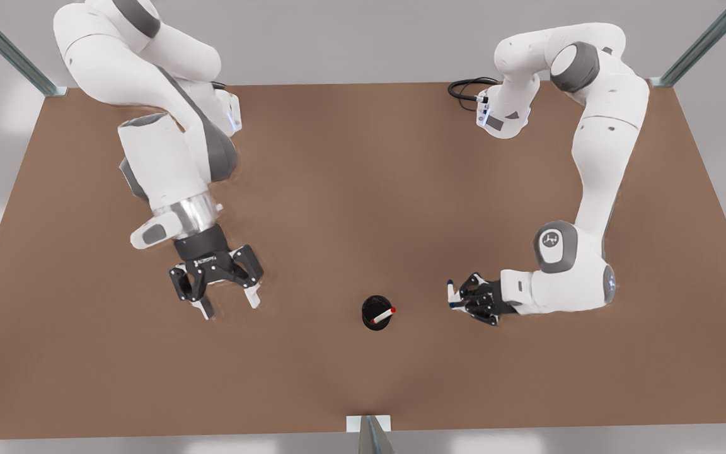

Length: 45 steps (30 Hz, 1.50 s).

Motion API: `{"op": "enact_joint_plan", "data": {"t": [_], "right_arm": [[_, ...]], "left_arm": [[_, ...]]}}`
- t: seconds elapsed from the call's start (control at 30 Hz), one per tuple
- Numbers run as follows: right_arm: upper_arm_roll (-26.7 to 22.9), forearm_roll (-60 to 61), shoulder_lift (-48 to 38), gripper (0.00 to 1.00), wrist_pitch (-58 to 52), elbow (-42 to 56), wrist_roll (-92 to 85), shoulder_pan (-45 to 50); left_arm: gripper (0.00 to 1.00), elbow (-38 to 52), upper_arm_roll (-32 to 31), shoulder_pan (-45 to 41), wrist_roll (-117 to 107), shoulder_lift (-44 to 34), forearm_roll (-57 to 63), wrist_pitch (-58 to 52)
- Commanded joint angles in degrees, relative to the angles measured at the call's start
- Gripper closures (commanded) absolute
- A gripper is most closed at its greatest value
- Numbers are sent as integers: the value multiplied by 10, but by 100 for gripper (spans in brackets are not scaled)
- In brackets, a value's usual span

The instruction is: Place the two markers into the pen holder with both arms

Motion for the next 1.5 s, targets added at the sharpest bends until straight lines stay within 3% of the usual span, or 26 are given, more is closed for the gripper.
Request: {"op": "enact_joint_plan", "data": {"t": [0.0, 0.03, 0.1, 0.13, 0.23, 0.27, 0.33, 0.4, 0.9, 1.37, 1.4, 1.43, 1.47], "right_arm": [[-215, 247, -120, 0, -407, -60, -201, 103], [-333, 280, -168, 0, -406, -123, -266, 165], [-389, 288, -194, 0, -419, -168, -381, 185], [-437, 290, -147, 0, -461, -130, -390, 234], [-437, 291, -126, 0, -490, -89, -388, 237], [-460, 294, -133, 0, -484, -92, -389, 260], [-457, 307, -91, 0, -523, -22, -393, 263], [-462, 307, -79, 0, -494, -5, -392, 267], [-425, 307, -88, 0, -526, -5, -297, 269], [-426, 307, -88, 0, -526, -6, -299, 263], [-425, 308, -88, 0, -526, -7, -300, 263], [-425, 308, -88, 0, -526, -7, -299, 263], [-425, 308, -88, 0, -527, -7, -299, 263]], "left_arm": [[79, 1, -33, -30, 46, -1, -29, 129], [79, 1, -35, -45, 46, -1, -47, 153], [79, 3, -38, -75, 48, 3, -80, 202], [79, 3, -36, -82, 49, 6, -104, 210], [79, 3, -32, -87, 44, 40, -135, 225], [79, -1, -27, -76, 45, 47, -136, 224], [79, -4, -24, -66, 46, 51, -137, 220], [79, -4, -23, -62, 49, 54, -135, 219], [79, -3, -15, -80, 61, 89, -135, 256], [79, -3, -12, -85, 90, 97, -135, 273], [75, -3, -12, -85, 90, 97, -136, 273], [44, -3, -12, -91, 90, 100, -135, 274], [22, -3, -11, -92, 90, 100, -135, 275]]}}
